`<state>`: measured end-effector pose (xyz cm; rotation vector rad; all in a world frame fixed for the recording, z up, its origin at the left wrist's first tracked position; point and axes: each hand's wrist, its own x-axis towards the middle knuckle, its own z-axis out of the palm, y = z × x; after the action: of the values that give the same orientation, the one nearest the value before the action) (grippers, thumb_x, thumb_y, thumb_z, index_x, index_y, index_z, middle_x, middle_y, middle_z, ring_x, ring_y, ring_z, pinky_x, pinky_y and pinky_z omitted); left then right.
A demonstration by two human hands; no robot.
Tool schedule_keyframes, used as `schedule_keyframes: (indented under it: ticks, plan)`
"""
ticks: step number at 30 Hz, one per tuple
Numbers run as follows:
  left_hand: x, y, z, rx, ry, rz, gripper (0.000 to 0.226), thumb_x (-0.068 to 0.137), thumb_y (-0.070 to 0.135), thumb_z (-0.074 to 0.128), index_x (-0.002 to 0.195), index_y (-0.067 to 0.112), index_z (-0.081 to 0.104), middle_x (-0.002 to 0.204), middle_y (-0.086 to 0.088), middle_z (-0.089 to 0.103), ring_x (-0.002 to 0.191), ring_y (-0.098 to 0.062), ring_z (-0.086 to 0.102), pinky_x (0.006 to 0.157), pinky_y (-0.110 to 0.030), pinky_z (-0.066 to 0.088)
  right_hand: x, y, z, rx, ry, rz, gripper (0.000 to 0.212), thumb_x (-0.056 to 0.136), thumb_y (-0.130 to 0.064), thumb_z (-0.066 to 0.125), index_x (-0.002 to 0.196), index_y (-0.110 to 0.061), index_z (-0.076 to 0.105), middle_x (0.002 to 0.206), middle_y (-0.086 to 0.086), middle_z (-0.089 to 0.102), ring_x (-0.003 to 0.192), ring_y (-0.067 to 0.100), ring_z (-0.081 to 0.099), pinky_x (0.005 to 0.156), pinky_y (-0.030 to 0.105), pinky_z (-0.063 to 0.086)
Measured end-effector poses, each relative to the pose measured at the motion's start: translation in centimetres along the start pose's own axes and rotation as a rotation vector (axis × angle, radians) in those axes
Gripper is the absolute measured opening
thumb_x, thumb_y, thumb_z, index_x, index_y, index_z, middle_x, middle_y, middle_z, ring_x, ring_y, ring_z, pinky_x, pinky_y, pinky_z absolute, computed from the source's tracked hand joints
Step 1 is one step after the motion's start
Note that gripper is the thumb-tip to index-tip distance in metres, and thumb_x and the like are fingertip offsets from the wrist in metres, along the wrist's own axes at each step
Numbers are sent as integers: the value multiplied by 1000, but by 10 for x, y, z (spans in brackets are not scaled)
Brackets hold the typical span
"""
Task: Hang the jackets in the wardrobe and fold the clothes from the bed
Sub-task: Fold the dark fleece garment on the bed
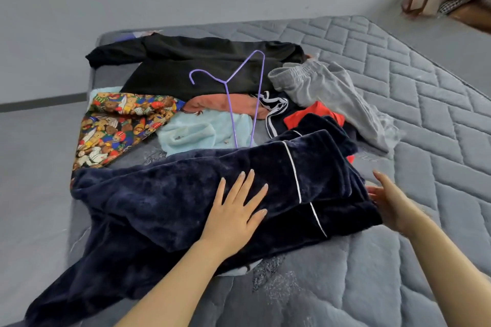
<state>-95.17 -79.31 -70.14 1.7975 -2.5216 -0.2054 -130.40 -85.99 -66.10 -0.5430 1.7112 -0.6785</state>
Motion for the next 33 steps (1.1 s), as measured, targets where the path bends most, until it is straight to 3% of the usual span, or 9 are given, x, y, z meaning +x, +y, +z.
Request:
schedule_keyframes:
  ticks: [4,7,9,14,19,22,25,27,33]
  plan:
    - [3,10,-9,-325,-77,-15,60,92,66,9,149,51,-2,154,17,-33,139,-1,-36,106,-37,-36,-12,1,5,-123,-13,-83,79,76,-79,50,103,-8,71,99,19,71,92,33,65,90,47,49]
    - [9,38,-26,-793,-100,-48,51,100,53,31,150,46,20,155,27,-16,132,21,-27,115,-32,-22,-31,4,9,-240,-16,-174,64,63,-88,53,76,-29,75,69,1,69,59,16,64,55,29,50]
    - [17,59,-40,-1040,-115,-113,49,103,45,36,149,45,21,153,31,-8,124,29,-22,118,-29,-12,-35,11,11,-253,-34,-261,66,62,-83,61,84,-22,74,66,2,65,52,16,58,46,25,42]
    - [30,84,-62,-1139,-181,-243,47,106,37,27,152,40,16,162,14,2,148,-4,-4,120,-37,-14,-38,13,31,383,-440,-169,38,83,-36,65,114,-16,72,107,8,73,92,21,71,73,31,58]
    - [50,73,-79,-1531,-270,-510,55,100,57,35,144,25,47,149,-1,45,138,-20,41,118,-38,26,-58,-10,74,537,-511,-239,17,68,-17,61,58,-11,73,61,3,68,57,11,67,56,19,54]
    - [38,55,-95,-1669,-223,-472,56,97,66,20,129,41,59,129,7,64,119,-18,57,102,-37,43,-75,-14,101,346,-464,-444,65,96,-1,38,34,-6,58,43,-4,59,41,-1,57,50,5,44]
    - [11,19,-107,-1872,-120,-448,59,97,67,15,122,43,63,128,8,65,115,-20,61,95,-40,46,-109,-40,135,322,-641,-612,27,81,4,46,95,5,70,93,9,74,83,13,70,75,20,54]
    - [-10,-8,-118,-2003,-6,-471,60,97,64,20,125,35,64,133,3,62,123,-22,58,105,-47,42,-137,-51,154,242,-846,-695,45,74,-1,54,118,-3,63,118,16,68,103,25,66,81,30,55]
    - [-116,-108,-135,-2218,358,-540,71,95,60,35,128,3,62,133,-21,59,122,-34,58,95,-44,52,-203,-40,282,-232,-982,-771,40,81,-8,65,117,-26,66,95,-4,74,89,11,69,78,21,53]
